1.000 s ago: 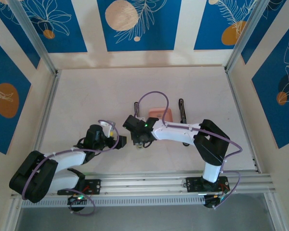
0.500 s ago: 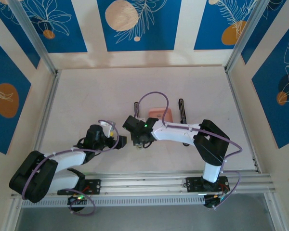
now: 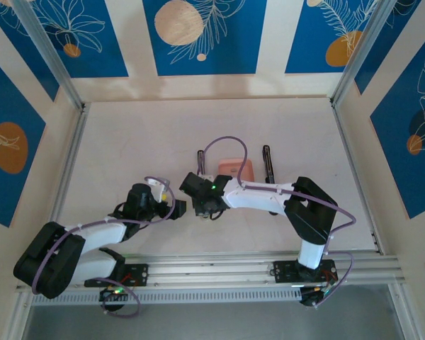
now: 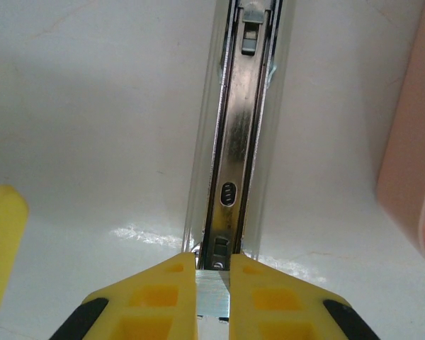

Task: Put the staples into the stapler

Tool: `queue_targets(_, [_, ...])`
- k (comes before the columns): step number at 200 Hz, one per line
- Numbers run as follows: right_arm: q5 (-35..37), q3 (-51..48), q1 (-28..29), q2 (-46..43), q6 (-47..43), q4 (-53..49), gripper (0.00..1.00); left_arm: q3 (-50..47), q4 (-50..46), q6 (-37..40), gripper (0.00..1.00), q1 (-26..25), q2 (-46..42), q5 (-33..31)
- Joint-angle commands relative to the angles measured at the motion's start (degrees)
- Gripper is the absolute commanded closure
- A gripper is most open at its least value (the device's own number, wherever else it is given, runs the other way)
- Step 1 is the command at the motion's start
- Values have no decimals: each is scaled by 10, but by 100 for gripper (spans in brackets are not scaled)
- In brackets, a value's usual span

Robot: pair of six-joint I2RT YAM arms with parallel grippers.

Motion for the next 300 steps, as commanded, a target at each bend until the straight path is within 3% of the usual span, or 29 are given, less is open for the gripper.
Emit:
queue_targets(1, [6, -7, 8, 0, 17, -26, 85, -1, -3, 15, 0, -7, -6, -6])
queue_targets(161, [15, 11, 12, 19, 58, -36, 85, 1, -2, 22, 0, -8, -4, -10])
queue_targets(300, [24, 13, 11, -10, 48, -44, 75, 6, -5, 23, 0, -11, -2, -10])
